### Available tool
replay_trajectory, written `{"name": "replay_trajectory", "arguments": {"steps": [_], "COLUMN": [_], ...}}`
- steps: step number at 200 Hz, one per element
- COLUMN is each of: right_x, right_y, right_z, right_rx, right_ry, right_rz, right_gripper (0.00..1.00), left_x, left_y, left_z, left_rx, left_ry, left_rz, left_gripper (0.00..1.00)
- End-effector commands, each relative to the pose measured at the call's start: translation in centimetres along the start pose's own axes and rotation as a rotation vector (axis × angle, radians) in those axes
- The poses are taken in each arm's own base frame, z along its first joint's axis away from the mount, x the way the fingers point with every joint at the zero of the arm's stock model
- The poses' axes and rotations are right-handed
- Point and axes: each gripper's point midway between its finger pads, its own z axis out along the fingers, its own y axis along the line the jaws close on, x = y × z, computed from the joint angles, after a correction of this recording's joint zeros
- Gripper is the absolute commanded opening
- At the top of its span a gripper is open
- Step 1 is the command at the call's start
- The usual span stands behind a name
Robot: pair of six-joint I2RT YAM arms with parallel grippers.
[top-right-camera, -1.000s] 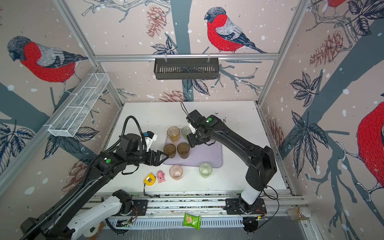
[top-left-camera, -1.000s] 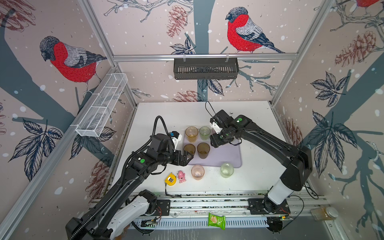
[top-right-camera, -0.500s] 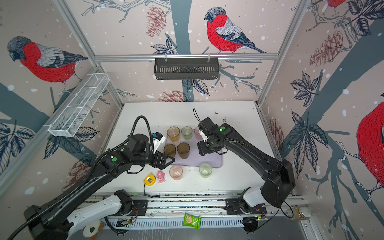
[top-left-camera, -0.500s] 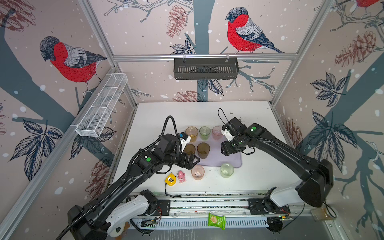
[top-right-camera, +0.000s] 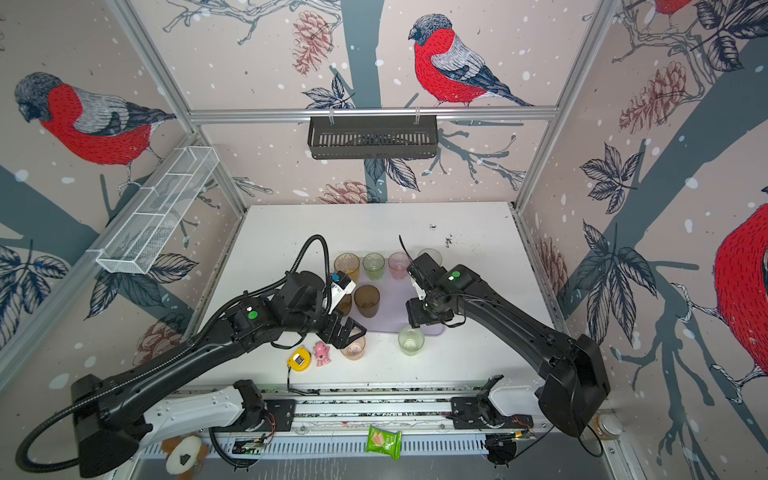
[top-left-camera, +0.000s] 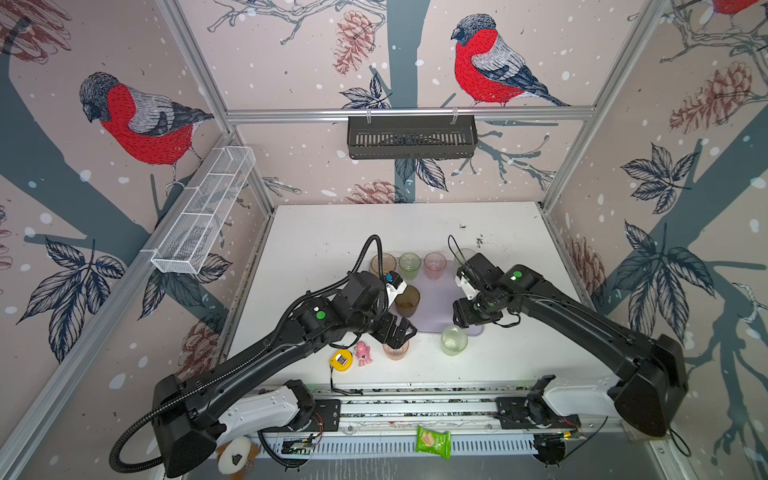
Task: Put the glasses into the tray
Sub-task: 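Lower the right gripper onto the pale green glass while the left gripper advances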
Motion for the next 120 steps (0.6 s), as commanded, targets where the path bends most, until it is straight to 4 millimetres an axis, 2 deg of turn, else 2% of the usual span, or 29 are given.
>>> {"name": "replay_trajectory", "arguments": {"steps": [1, 85, 120], "right_x": [0.4, 1.7, 2.1], "right_y": [-0.2, -0.8, -0.8], "right_z": [0.5, 2.5, 3.1], "right_rx": [-0.003, 0.006, 0.01], "right_ry": [0.004, 0.035, 0.051], "right_rz": [0.032, 0.044, 0.034], "right_gripper": [0.65, 0.58, 0.52], "left_x": [-1.4, -1.9, -1.7], "left_y": [-0.5, -0.9, -0.8], "left_z": [0.0, -0.3, -0.4], "left_rx": [0.011, 0.026, 0.02], "left_ry": [-0.052, -0.074, -0.072], "left_rz": [0.038, 0.044, 0.043], "left_gripper": [0.98, 0.98, 0.98]}}
